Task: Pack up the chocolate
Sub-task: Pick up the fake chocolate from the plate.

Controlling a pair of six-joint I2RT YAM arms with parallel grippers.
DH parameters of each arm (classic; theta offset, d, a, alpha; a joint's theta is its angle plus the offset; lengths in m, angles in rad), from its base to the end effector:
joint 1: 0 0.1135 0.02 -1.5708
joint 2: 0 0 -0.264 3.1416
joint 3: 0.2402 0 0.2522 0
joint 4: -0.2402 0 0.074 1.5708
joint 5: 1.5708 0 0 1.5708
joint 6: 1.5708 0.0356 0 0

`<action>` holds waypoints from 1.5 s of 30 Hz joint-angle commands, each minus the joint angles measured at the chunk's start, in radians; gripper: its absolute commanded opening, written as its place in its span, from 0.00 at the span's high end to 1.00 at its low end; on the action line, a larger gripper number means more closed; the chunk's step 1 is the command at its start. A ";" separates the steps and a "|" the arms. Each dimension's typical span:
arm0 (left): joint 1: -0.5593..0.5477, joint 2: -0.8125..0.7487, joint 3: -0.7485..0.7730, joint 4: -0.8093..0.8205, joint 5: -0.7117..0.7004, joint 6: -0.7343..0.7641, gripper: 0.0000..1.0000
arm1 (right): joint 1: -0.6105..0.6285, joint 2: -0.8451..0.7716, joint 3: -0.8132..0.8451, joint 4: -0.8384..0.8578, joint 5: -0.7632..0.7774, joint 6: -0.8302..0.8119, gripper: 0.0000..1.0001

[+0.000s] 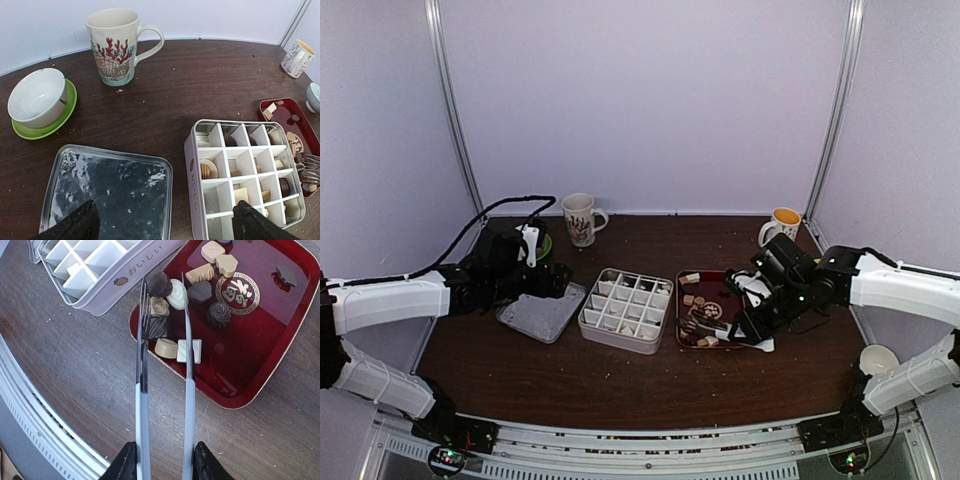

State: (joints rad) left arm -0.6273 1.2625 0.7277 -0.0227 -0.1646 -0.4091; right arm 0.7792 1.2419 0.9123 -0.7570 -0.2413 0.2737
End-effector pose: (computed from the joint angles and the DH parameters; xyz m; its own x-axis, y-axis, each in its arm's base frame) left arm 0.2251 -0.1560 0.2341 -0.5785 -0.0652 -0.8130 0.2576 0.9312 -0.2580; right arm 0.1623 0.1722 0.2447 -0.8121 -0.4332 -0.3910 -0.5629 0.7580 0.3294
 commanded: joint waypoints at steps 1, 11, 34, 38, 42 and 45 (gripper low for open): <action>0.006 -0.016 0.012 0.034 -0.004 0.018 0.05 | 0.001 0.013 0.058 0.029 0.039 -0.046 0.63; 0.006 -0.009 0.018 0.026 -0.012 0.023 0.05 | 0.002 0.073 0.109 -0.010 0.075 -0.098 0.63; 0.006 0.008 0.035 0.016 -0.011 0.023 0.05 | 0.005 0.045 0.133 -0.011 0.094 -0.097 0.82; 0.006 0.008 0.035 0.016 -0.009 0.023 0.05 | 0.004 0.028 0.141 -0.013 0.094 -0.094 0.85; 0.006 0.007 0.035 0.016 -0.008 0.021 0.05 | 0.004 0.012 0.147 -0.015 0.096 -0.093 0.86; 0.005 0.006 0.036 0.016 -0.007 0.021 0.05 | 0.005 -0.006 0.150 -0.003 0.069 -0.095 0.86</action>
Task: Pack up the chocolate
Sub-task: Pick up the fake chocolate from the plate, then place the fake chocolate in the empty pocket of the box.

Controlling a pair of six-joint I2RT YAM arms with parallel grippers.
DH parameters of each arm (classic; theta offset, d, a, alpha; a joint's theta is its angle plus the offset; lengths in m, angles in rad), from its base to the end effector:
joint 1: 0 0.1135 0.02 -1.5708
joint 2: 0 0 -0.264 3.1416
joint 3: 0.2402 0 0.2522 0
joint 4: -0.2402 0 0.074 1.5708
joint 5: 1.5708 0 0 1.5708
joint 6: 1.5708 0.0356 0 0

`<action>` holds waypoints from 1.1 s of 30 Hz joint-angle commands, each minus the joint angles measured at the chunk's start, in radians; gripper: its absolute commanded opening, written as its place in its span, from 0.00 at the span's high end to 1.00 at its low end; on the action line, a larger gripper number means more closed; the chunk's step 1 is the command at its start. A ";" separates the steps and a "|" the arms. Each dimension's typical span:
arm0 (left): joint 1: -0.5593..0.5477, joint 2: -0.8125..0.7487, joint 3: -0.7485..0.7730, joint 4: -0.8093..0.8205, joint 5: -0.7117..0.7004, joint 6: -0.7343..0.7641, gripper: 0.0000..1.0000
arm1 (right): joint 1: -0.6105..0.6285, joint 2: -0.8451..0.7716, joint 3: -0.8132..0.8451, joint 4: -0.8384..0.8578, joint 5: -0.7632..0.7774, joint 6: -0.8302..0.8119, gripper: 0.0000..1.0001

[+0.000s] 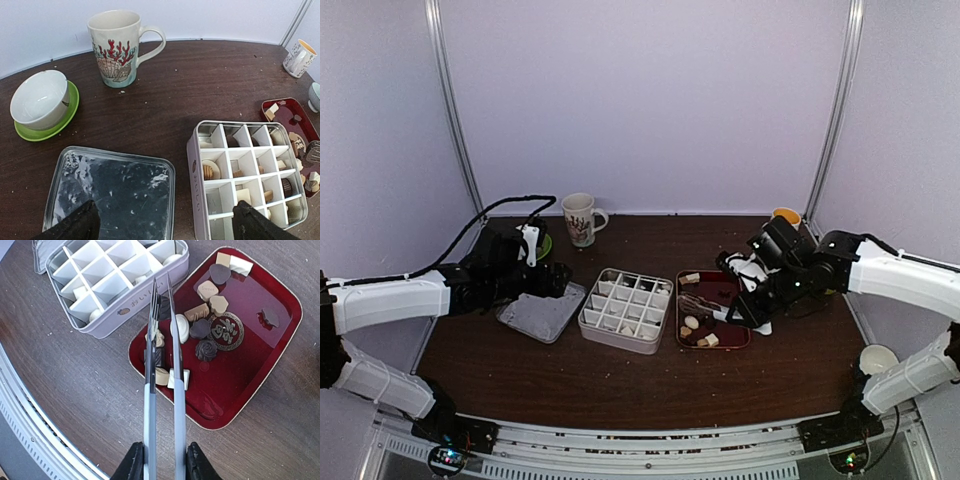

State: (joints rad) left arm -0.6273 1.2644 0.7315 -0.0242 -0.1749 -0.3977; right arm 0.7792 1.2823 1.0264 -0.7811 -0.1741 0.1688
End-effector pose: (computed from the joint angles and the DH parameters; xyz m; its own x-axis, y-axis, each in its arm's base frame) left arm 0.2258 -0.1561 0.2348 -0.5722 -0.0562 -0.8182 0.2569 0.9352 -0.2439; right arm 0.1754 0.1819 0.2687 -0.7306 -0.4890 -0.4765 -0.6412 0.7313 0.2325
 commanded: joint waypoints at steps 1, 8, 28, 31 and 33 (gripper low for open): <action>0.006 0.004 0.032 0.018 0.003 0.009 0.05 | 0.003 -0.054 0.033 0.033 -0.018 0.008 0.86; 0.005 0.001 0.034 0.019 0.005 0.013 0.05 | 0.017 -0.069 0.008 0.213 -0.256 0.043 0.87; 0.006 -0.052 -0.003 0.009 -0.035 0.023 0.05 | 0.144 0.247 0.121 0.535 -0.271 0.122 0.87; 0.007 -0.057 -0.010 0.009 -0.043 0.022 0.05 | 0.150 0.270 0.138 0.530 -0.266 0.115 0.87; 0.007 -0.055 -0.013 0.010 -0.045 0.022 0.05 | 0.154 0.284 0.145 0.538 -0.262 0.112 0.87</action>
State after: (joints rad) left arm -0.6273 1.2247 0.7311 -0.0261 -0.2008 -0.3897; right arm 0.9237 1.5497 1.1252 -0.3092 -0.4492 0.2848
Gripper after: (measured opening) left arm 0.951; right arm 0.268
